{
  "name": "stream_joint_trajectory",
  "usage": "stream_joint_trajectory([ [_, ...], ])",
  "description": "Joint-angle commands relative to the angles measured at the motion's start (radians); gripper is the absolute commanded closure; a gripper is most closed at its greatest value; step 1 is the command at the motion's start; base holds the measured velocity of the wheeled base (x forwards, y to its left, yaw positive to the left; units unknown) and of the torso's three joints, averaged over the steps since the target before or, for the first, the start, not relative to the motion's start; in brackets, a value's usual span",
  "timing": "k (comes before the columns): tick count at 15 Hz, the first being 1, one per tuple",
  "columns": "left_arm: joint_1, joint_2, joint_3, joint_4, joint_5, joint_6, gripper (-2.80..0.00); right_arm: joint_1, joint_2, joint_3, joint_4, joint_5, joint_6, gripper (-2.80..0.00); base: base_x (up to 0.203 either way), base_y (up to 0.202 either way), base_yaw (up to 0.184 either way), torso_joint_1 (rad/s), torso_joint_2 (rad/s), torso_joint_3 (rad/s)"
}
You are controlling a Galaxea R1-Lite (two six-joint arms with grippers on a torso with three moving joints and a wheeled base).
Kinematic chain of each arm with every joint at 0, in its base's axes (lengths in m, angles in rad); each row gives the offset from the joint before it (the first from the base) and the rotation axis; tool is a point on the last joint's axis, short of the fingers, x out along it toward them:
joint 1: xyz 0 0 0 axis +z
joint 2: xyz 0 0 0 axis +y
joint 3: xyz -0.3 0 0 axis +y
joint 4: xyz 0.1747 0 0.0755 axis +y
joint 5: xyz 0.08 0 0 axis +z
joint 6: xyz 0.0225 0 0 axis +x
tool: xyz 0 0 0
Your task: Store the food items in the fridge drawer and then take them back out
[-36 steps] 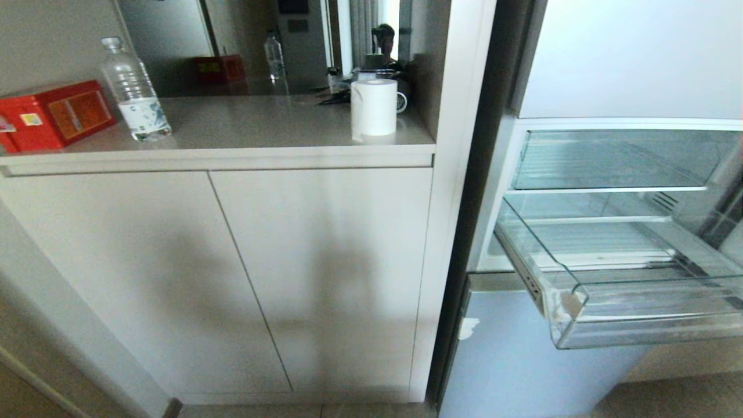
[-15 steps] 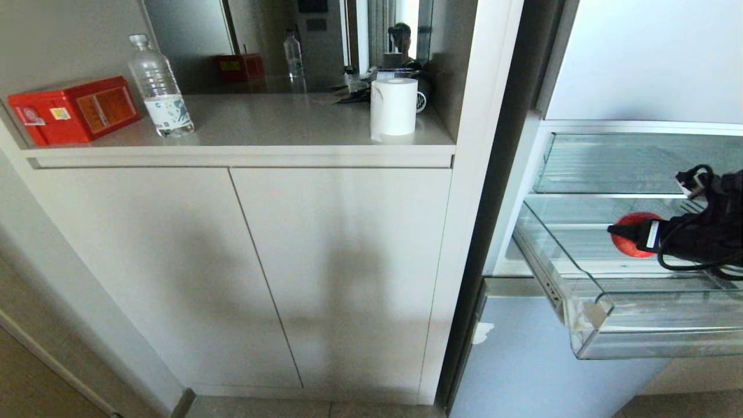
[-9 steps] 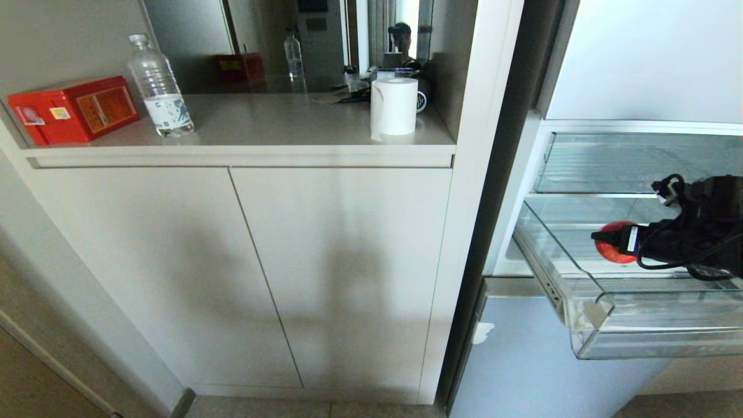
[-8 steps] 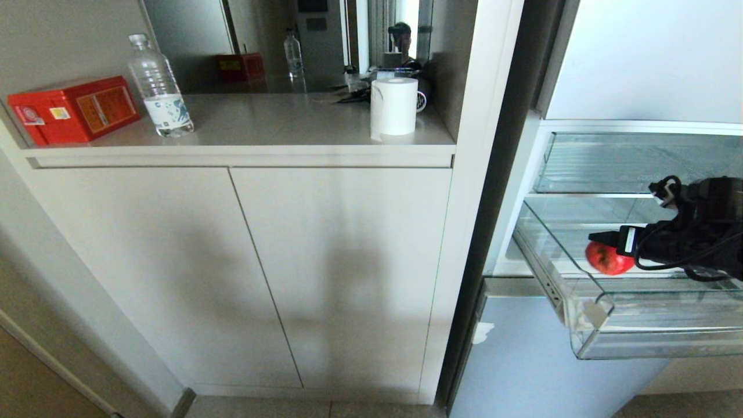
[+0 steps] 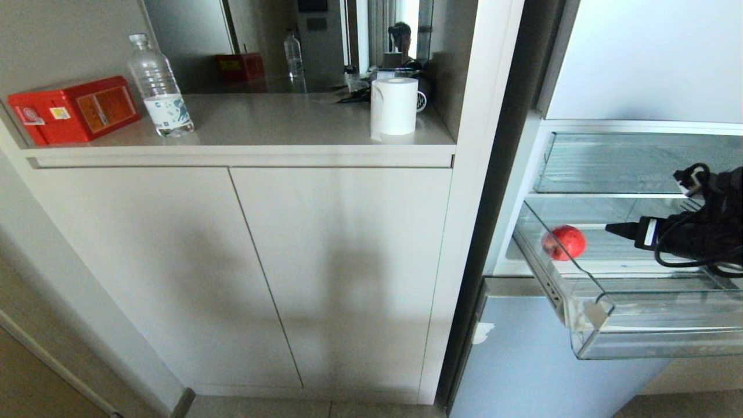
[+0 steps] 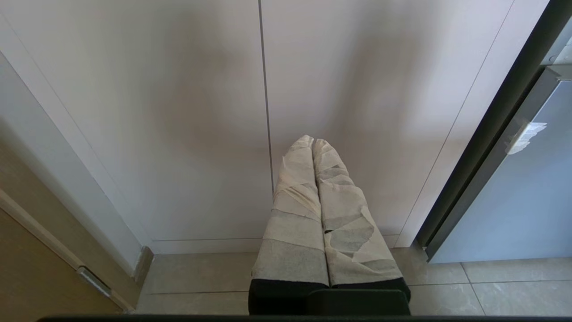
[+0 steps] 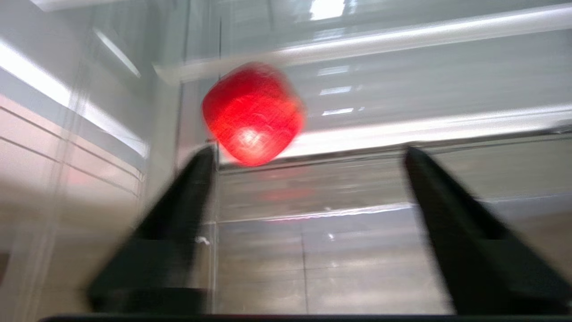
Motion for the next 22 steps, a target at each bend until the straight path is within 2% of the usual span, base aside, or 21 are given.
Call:
stream_joint_trajectory([
  [1,0.000,0.001,0.000,0.000,0.000,0.000,0.00,-0.031,-0.209,0.073,-0.003,0.001,0.011,0.00,0.000,0.000,0.000,0.000,0.00,0.000],
  [7,0.000,0.001,0.000,0.000,0.000,0.000,0.00,-0.117,-0.707,0.429,-0.001,-0.001,0.017,0.00,0.000,0.000,0.000,0.000,0.00,0.000],
  [9,0.000,0.001,0.000,0.000,0.000,-0.001,0.00,-0.190,-0.843,0.590,-0.001,0.001,-0.016,0.00,0.000,0.000,0.000,0.000,0.00,0.000],
  [11,0.000,0.001,0.000,0.000,0.000,0.000,0.00,-0.280,-0.917,0.694,-0.001,0.007,-0.076,0.00,0.000,0.000,0.000,0.000,0.00,0.000],
  [18,0.001,0.001,0.000,0.000,0.000,0.000,0.00,-0.299,-0.938,0.743,0.000,0.012,-0.090,0.00,0.000,0.000,0.000,0.000,0.00,0.000],
  [21,0.001,0.001,0.000,0.000,0.000,0.000,0.00,-0.350,-0.934,0.732,-0.001,0.050,-0.090,0.00,-0.001,0.002,-0.079,0.002,0.00,0.002],
  [22,0.000,0.001,0.000,0.000,0.000,0.000,0.00,-0.391,-0.930,0.727,-0.002,0.074,-0.091,0.00,0.000,0.003,-0.178,-0.002,0.00,0.007],
])
